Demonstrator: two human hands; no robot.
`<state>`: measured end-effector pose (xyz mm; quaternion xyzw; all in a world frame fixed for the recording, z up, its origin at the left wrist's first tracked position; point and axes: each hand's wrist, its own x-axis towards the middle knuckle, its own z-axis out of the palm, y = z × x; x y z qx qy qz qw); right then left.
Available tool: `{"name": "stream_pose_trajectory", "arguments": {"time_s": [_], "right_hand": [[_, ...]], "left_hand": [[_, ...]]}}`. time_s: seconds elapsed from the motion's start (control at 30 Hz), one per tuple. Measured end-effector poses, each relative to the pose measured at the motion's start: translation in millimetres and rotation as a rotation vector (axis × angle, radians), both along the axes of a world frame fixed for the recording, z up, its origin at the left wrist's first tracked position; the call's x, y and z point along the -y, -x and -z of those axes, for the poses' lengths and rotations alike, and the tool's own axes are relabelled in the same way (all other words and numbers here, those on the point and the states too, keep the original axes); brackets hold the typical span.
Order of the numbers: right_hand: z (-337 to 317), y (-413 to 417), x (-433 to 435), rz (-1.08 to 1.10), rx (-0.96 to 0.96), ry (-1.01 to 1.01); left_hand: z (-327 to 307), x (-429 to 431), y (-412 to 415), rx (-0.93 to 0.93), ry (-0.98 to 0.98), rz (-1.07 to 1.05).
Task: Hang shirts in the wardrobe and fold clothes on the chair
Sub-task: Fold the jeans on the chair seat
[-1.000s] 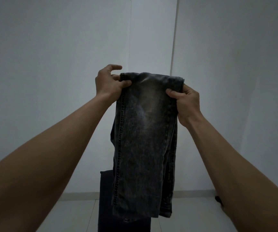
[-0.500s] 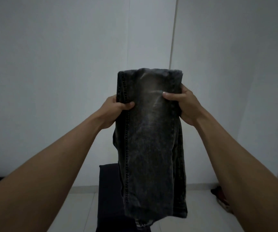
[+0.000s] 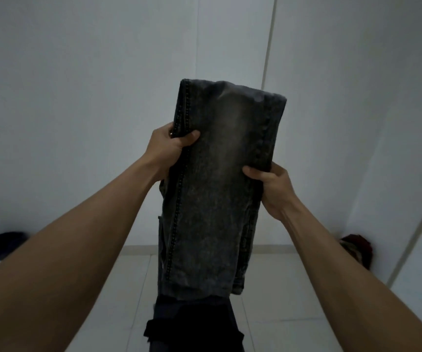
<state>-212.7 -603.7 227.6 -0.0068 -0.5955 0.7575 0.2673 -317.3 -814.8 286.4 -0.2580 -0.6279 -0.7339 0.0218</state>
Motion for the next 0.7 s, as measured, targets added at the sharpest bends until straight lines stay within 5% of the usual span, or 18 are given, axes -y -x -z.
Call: {"name": "stream_pose_trajectory", "arguments": {"time_s": [0.23,0.37,0.7], "right_hand": [[37.7,-8.7,23.9,-0.038,0.107,0.044],[61.5,-23.5,17.5,-0.051,0.136,0.090],[129.3,-47.7,14.9,-0.104,0.226,0.133]], "left_hand": [[74.2,37.7,0.9,0.241,0.608,0.221],[100.2,37.8,-20.1,0.219,0.517,0.029],[177.5,30.0,-70.2,0.211,0.384,-0.027]]}}
